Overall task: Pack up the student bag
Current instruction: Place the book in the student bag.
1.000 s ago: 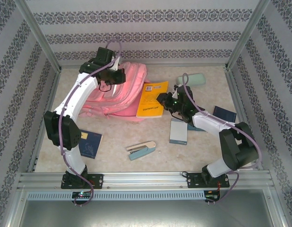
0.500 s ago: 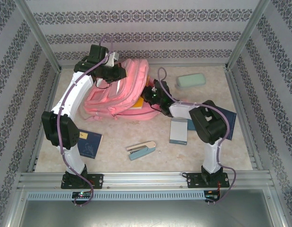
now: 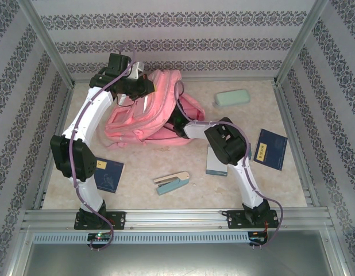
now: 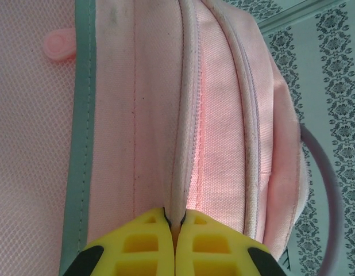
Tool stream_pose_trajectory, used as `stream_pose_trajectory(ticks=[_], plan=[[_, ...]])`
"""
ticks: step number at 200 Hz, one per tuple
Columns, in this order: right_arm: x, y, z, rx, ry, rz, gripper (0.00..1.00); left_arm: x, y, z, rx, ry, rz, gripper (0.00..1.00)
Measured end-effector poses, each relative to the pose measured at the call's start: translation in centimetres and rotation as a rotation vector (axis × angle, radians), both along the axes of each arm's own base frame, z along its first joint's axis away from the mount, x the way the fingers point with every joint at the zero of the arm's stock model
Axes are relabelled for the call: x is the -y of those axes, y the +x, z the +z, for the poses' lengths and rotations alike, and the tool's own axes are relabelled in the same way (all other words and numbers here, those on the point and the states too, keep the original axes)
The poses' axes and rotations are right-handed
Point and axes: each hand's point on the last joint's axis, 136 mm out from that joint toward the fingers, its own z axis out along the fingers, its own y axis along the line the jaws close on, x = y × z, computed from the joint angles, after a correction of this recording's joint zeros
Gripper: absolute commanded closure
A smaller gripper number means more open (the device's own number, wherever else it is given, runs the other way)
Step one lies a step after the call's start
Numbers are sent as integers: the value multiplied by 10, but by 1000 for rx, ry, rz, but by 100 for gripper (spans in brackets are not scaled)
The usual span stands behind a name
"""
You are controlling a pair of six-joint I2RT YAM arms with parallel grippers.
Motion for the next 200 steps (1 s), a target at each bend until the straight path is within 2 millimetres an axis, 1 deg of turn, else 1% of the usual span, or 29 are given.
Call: stream_pose_trajectory(ticks=[12, 29, 38, 42, 48, 53, 75, 90, 99, 102, 107, 109, 114, 143, 169, 177, 180, 182, 200], plan=[[-8, 2, -3, -7, -9, 2, 83, 0, 2, 0, 2, -5, 5, 100], [-17, 4, -8, -20, -25, 13, 81, -1, 4, 1, 1, -11, 14, 100], [-20, 3, -10, -26, -35, 19, 76, -2, 5, 1, 2, -11, 16, 100], [-20, 3, -10, -30, -42, 20, 71, -2, 5, 0, 1, -11, 17, 100], [-21, 2, -11, -30, -49, 26, 62, -2, 5, 1, 2, -11, 17, 100], [-21, 2, -11, -26, -53, 30, 57, -2, 5, 0, 2, -10, 17, 100], [-21, -2, -16, -19, -80, 45, 44, -4, 6, -1, 3, -5, 24, 100], [-16, -7, -19, -25, -106, 49, 41, -6, 6, -2, 0, -4, 26, 100], [-10, -9, -17, -24, -121, 47, 40, -7, 7, -4, -3, -3, 27, 100], [-8, -10, -16, -23, -126, 47, 36, -7, 7, -5, -3, -3, 28, 100], [-6, -12, -15, -22, -134, 48, 34, -8, 7, -5, -3, -5, 28, 100], [-5, -12, -14, -21, -136, 48, 31, -8, 7, -6, -4, -5, 28, 100], [0, -13, -12, -25, -142, 44, 30, -8, 8, -7, -3, -8, 28, 100], [27, -21, 0, -18, -171, 26, 30, -14, 11, -11, -1, -16, 34, 100], [60, -25, 16, -12, -179, -17, 30, -22, 16, -15, 2, -12, 54, 100], [70, -27, 20, -9, -182, -28, 30, -25, 17, -17, 2, -7, 61, 100], [77, -30, 23, -7, -185, -37, 30, -26, 18, -18, 1, -4, 64, 100], [77, -30, 23, -7, -185, -37, 30, -27, 18, -18, 1, -4, 65, 100], [99, -38, 33, -1, -193, -59, 30, -30, 19, -24, -7, 5, 74, 100]])
